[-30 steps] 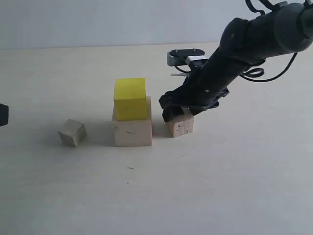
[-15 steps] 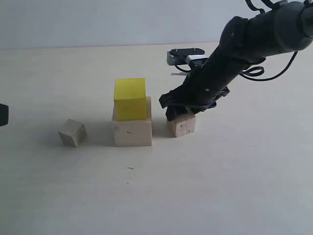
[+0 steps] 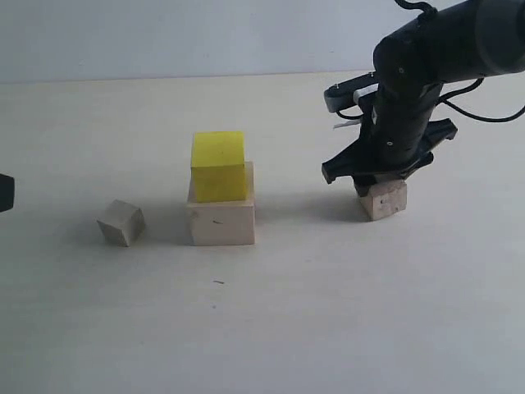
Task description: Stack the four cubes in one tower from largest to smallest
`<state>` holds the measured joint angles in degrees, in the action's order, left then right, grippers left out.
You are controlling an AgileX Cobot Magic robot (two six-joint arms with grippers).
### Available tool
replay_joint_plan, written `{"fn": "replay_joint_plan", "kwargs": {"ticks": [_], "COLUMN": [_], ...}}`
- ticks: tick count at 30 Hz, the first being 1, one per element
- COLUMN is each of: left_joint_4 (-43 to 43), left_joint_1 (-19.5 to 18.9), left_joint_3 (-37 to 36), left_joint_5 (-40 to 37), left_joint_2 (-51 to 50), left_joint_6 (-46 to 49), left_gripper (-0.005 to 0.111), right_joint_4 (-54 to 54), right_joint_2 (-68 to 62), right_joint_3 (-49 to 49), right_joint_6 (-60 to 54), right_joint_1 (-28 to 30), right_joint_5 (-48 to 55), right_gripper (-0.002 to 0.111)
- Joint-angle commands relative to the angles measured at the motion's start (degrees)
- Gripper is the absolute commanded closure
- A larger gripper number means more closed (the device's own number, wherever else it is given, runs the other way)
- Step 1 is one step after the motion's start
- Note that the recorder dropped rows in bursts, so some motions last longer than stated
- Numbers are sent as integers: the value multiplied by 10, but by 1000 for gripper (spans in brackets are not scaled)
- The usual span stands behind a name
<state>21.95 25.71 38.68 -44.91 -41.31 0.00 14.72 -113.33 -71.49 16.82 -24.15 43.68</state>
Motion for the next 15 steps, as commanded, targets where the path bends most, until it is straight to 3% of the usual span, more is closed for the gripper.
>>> {"fn": "replay_joint_plan", "kwargs": {"ticks": [1, 6, 15], "left_joint_4": [-2, -2, -2], "left_joint_1": [-1, -1, -1], "left_joint_3": [-1, -1, -1], "left_joint_5": [3, 3, 3], "left_joint_2": [0, 0, 0], "left_joint_6": [11, 13, 13], "left_gripper": [107, 107, 107], "right_joint_4": [3, -7, -10], "right_joint_2": [6, 6, 6], "right_joint_3": [2, 2, 2], "right_joint_6": [2, 1, 1], "right_joint_1": [1, 1, 1], "right_joint_5": [3, 10, 10], "right_gripper": [91, 47, 45]}}
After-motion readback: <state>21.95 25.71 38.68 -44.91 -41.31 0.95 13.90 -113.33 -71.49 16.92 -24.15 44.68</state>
